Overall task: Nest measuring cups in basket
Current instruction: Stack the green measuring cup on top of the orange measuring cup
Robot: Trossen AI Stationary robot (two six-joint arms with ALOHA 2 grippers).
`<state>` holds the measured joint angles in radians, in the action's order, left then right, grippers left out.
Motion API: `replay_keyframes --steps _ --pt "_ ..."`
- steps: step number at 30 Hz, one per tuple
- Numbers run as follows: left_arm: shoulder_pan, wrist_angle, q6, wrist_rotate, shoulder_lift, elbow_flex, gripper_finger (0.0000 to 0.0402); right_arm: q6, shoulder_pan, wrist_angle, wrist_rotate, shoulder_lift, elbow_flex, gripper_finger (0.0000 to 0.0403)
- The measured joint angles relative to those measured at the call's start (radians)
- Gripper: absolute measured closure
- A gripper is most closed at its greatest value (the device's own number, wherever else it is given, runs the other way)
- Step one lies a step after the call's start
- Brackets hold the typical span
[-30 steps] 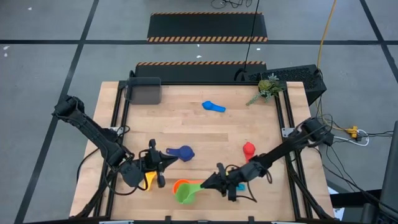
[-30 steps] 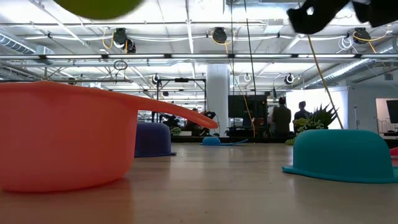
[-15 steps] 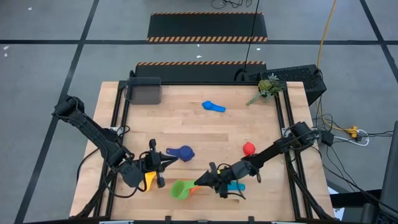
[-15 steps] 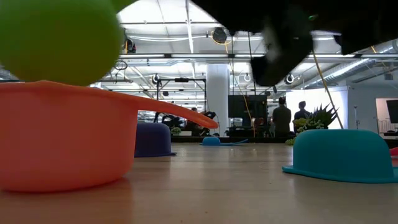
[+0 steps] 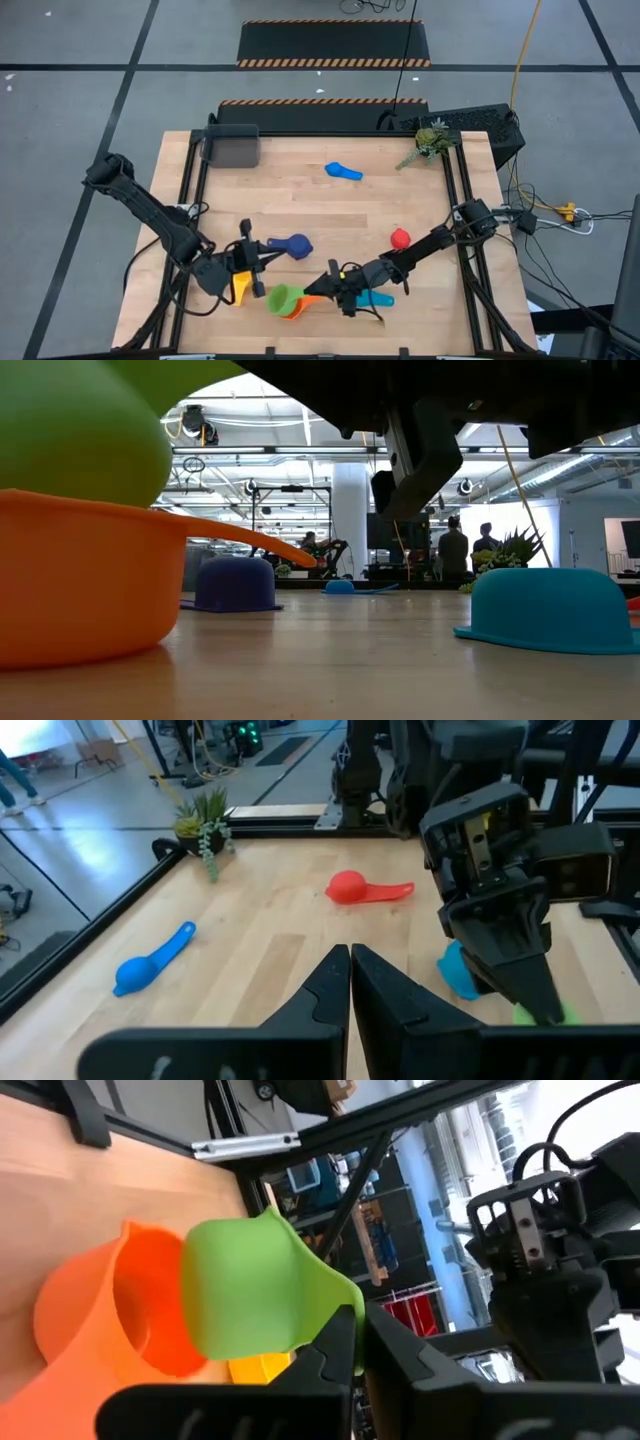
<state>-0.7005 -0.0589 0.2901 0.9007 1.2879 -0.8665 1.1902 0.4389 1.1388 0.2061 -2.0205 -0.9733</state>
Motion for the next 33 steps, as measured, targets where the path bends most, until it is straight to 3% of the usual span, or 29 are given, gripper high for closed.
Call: replay_keyframes --steps 22,33 --pt "-0.001 0.003 0.004 -0.005 -0.014 0.000 0.0382 -0.052 -0.012 -0.085 -0.001 0.000 0.001 0.0402" --pt "-0.001 0.003 0.004 -0.006 -0.014 0.000 0.0382 -0.053 -0.012 -0.122 -0.001 0.000 0.001 0.0368"
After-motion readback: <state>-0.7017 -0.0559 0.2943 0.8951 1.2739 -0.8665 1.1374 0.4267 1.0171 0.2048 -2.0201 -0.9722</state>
